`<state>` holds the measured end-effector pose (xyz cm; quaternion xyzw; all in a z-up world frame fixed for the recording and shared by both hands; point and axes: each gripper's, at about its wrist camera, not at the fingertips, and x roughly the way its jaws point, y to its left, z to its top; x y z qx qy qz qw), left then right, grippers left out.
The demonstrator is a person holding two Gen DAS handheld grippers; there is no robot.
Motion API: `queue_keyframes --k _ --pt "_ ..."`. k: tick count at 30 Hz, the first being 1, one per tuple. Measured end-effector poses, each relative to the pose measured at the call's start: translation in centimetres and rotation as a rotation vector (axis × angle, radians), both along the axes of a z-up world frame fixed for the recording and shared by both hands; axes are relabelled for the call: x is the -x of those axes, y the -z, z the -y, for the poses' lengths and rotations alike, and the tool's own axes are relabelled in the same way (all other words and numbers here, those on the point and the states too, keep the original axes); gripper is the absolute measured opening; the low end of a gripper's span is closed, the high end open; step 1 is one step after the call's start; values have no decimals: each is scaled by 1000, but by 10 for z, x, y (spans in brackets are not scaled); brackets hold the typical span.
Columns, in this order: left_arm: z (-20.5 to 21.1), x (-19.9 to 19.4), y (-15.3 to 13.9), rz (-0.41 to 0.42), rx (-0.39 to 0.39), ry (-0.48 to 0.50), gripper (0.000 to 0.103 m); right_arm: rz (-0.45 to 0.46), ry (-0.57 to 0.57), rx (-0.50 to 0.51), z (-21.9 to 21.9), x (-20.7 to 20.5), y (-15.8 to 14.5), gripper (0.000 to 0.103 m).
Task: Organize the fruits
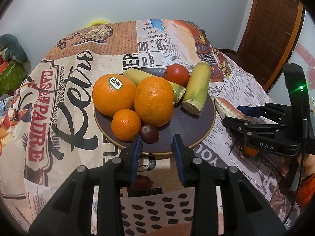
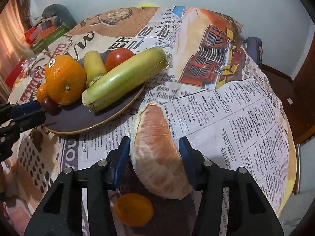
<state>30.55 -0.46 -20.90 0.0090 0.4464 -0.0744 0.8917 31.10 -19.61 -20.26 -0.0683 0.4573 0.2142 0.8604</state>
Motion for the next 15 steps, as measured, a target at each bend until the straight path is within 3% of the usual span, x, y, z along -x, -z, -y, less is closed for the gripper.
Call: queue_keyframes --k 5,11,15 --pt "-2 3 -4 10 10 0 33 7 16 -47 4 4 -10 43" --pt "-11 11 -19 44 22 -6 34 88 8 -113 -1 19 -49 43" --pt "-22 16 -28 72 30 -31 39 140 -17 -151 -22 24 -72 43"
